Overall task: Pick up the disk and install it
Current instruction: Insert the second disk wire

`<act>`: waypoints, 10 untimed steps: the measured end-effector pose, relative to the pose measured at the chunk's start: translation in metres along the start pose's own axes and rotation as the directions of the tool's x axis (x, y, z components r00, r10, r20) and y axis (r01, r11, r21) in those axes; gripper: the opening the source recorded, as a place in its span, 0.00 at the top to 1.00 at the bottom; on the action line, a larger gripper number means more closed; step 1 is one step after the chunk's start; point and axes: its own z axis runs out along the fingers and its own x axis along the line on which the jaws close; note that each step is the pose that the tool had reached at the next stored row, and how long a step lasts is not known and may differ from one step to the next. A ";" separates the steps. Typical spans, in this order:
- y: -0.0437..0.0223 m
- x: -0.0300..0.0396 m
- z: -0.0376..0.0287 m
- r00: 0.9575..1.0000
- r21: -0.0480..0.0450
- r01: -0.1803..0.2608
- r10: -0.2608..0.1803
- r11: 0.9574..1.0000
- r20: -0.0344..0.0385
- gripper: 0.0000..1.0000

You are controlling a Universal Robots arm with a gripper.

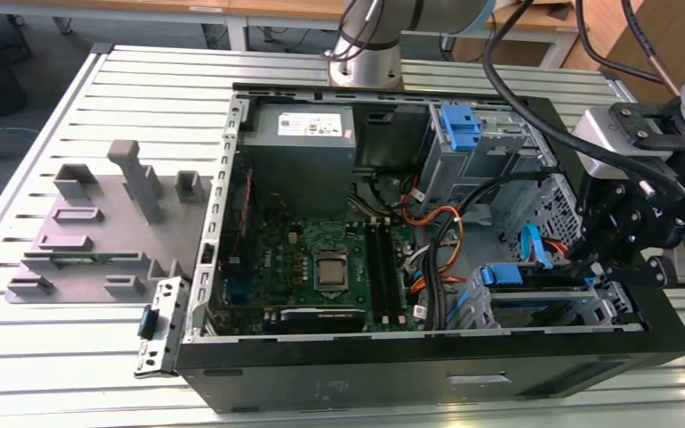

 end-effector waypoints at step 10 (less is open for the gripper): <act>0.0005 0.0001 0.0035 1.000 0.000 0.000 0.000 1.000 -0.001 0.70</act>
